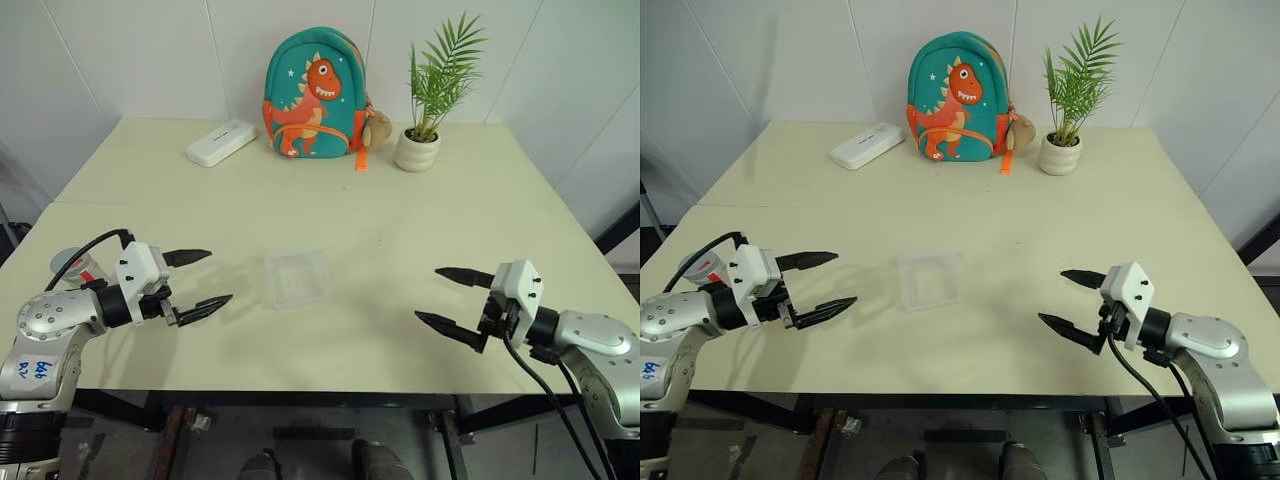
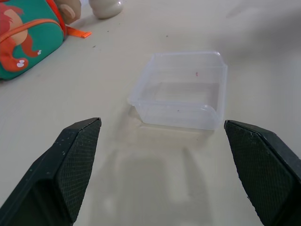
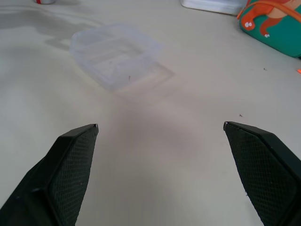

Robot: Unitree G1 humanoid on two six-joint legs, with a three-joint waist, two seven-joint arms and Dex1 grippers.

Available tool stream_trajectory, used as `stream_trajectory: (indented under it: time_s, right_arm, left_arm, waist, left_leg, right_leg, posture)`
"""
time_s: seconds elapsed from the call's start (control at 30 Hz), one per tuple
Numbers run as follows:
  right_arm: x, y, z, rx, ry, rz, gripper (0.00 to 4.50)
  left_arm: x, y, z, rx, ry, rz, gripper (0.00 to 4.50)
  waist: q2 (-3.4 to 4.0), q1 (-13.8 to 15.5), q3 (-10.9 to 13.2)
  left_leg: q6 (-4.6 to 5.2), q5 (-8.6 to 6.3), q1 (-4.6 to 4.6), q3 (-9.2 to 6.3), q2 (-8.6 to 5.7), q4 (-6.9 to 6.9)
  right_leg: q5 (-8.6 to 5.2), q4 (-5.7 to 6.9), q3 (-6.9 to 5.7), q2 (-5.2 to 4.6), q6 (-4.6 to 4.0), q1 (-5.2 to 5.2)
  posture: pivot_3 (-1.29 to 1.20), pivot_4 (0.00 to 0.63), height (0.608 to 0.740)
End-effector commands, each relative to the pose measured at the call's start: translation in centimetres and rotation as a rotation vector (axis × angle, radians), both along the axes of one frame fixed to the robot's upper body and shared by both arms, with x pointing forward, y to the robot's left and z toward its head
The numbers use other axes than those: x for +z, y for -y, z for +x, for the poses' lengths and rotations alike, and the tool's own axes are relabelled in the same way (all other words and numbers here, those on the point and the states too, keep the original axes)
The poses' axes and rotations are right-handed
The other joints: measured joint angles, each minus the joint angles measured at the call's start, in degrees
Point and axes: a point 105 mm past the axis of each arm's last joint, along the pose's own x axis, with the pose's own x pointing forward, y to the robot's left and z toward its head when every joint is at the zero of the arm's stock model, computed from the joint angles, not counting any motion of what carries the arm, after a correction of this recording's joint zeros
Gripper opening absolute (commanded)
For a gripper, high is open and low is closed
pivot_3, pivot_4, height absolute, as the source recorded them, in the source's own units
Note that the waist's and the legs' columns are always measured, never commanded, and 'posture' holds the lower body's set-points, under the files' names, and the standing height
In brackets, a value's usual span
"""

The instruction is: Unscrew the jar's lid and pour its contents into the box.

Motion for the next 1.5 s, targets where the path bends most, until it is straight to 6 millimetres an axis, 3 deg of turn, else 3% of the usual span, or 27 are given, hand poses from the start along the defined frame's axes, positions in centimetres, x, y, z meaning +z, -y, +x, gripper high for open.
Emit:
stream_trajectory:
  time_s: [0.03,0.2,0.3,0.37,0.47,0.57,0.67,0.93,1.23,1.5]
  right_arm:
    - [1.6,-0.9,0.7,0.019,0.041,0.046,4.5]
    - [1.5,-3.1,1.6,0.118,0.035,0.056,4.5]
    - [2.7,-5.3,2.5,0.21,0.049,0.097,4.5]
    - [3.3,-6.3,2.6,0.251,0.054,0.12,4.5]
    - [4.8,-9.5,2.2,0.382,0.081,0.172,4.5]
    - [5.8,-11.8,1.9,0.458,0.109,0.202,4.5]
    - [6.8,-12.5,2.3,0.485,0.129,0.224,4.5]
    - [7.4,-13.8,2.2,0.51,0.146,0.271,4.5]
    - [7.6,-14.7,1.6,0.541,0.137,0.307,4.5]
    - [7.3,-16.3,0.5,0.598,0.122,0.324,4.5]
  left_arm:
    - [0.7,-0.9,-0.6,0.033,0.053,0.018,4.48]
    - [0.4,-3.1,-2.3,0.257,0.13,-0.079,4.48]
    - [-1.0,-5.3,-4.7,0.515,0.16,-0.167,4.48]
    - [-1.6,-5.9,-6.0,0.6,0.155,-0.185,4.48]
    - [-2.9,-7.5,-7.9,0.867,0.171,-0.309,4.48]
    - [-4.1,-9.1,-8.5,1.108,0.205,-0.384,4.48]
    - [-4.3,-10.5,-8.0,1.341,0.283,-0.509,4.48]
    - [-4.2,-10.8,-5.5,1.543,0.352,-0.664,4.48]
    - [-4.5,-9.5,-1.5,1.496,0.273,-0.67,4.48]
    - [-3.6,-10.2,-0.3,1.567,0.317,-0.674,4.48]
  waist:
    - [0.0,-0.2,0.0]
    - [-0.01,-1.0,0.0]
    - [-0.02,-1.7,0.0]
    - [-0.05,-1.4,0.0]
    - [-0.06,-1.2,0.0]
    - [-0.08,-0.9,0.0]
    - [-0.09,-0.6,0.0]
    - [-0.37,-0.6,-0.2]
    - [-0.37,-0.8,-0.2]
    - [-0.37,-1.1,-0.2]
  left_leg:
    - [0.0,0.0,0.01,0.0,0.01,-0.01]
    - [-0.01,-0.01,-0.01,-0.01,0.06,-0.06]
    - [0.02,-0.08,0.02,0.12,0.06,-0.04]
    - [0.05,-0.11,0.09,0.2,0.06,-0.04]
    - [0.05,-0.1,0.13,0.14,0.13,0.01]
    - [0.08,-0.07,0.14,0.11,0.12,0.13]
    - [0.06,-0.07,0.1,0.09,0.09,0.38]
    - [0.03,-0.1,0.04,0.08,0.07,0.51]
    - [0.01,-0.11,0.02,0.07,0.08,0.44]
    - [0.0,-0.11,0.02,0.07,0.1,0.38]
  right_leg:
    - [0.0,0.01,0.0,0.01,0.0,0.0]
    - [-0.02,0.02,0.0,0.02,-0.01,-0.01]
    - [0.0,0.04,0.14,0.0,0.04,-0.01]
    - [0.02,0.14,0.24,0.03,0.09,-0.02]
    - [-0.02,0.2,0.23,0.15,0.01,-0.04]
    - [-0.01,0.2,0.23,0.15,0.03,0.03]
    - [0.05,0.17,0.23,0.15,0.08,0.11]
    - [0.17,0.1,0.23,0.17,0.11,0.16]
    - [0.18,0.12,0.23,0.21,0.13,0.09]
    - [0.36,0.13,0.22,0.23,0.45,0.07]
  posture:
    - [0.0,0.15,0.74]
    - [0.0,0.15,0.74]
    - [0.0,0.15,0.74]
    - [0.0,0.15,0.74]
    - [0.0,0.15,0.74]
    - [0.0,0.15,0.74]
    - [0.0,0.15,0.74]
    - [0.0,0.15,0.74]
    - [0.0,0.15,0.74]
    - [0.0,0.15,0.74]
